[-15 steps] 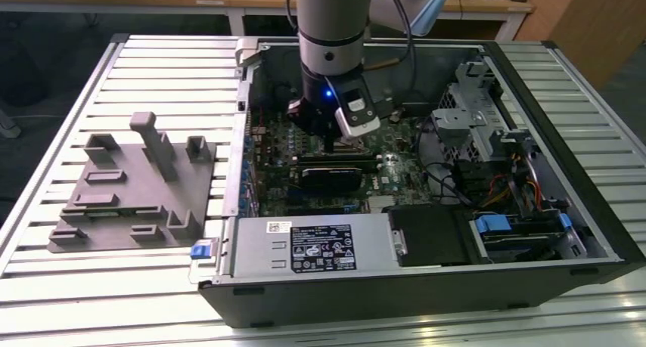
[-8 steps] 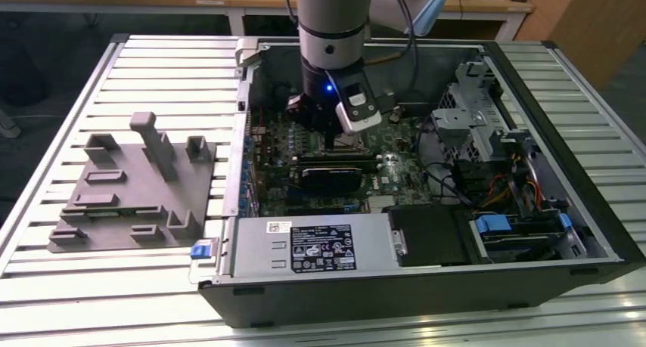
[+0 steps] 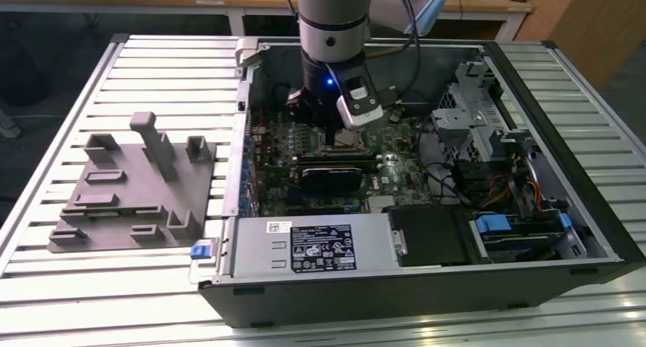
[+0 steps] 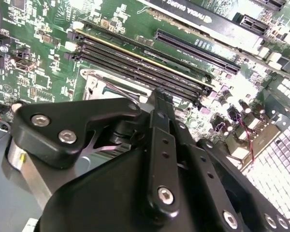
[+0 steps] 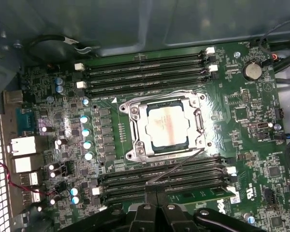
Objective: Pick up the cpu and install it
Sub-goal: 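Install the second cpu locking lever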
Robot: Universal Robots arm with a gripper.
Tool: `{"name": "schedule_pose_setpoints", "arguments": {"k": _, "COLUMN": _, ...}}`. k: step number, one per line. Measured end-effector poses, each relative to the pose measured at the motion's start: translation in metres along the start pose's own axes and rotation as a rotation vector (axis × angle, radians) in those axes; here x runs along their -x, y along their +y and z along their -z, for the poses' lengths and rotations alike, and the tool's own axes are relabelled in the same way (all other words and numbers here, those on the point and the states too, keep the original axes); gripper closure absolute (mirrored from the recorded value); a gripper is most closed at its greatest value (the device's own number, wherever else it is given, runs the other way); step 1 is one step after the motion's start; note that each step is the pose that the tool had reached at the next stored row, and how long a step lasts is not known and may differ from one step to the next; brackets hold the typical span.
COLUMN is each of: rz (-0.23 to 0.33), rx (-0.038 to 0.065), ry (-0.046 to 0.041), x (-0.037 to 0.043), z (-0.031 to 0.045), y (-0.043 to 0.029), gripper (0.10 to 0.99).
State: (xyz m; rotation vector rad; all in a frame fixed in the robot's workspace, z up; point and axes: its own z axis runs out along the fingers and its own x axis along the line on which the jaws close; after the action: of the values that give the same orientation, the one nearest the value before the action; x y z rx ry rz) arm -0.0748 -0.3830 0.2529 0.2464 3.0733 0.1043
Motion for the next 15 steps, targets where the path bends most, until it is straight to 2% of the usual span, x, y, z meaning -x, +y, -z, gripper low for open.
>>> {"name": "schedule_pose_setpoints", "arguments": {"k": 6, "rz": -0.001, "rx": 0.008, "ry": 0.0016, "x": 0.0025, "z": -0.0001, "y": 0.0004, "gripper": 0.980}}
{"name": "schedule_pose_setpoints", "arguments": {"k": 7, "rz": -0.001, "rx": 0.012, "ry": 0.0026, "x": 0.0031, "z": -0.0002, "y": 0.0004, "gripper": 0.980}}
{"name": "schedule_pose_setpoints", "arguments": {"k": 12, "rz": 0.001, "rx": 0.047, "ry": 0.0093, "x": 0.0035, "z": -0.0031, "y": 0.0004, "gripper": 0.980}}
{"name": "schedule_pose_setpoints", "arguments": {"k": 15, "rz": 0.004, "rx": 0.057, "ry": 0.0120, "x": 0.0034, "z": -0.0062, "y": 0.0002, "gripper": 0.980}}
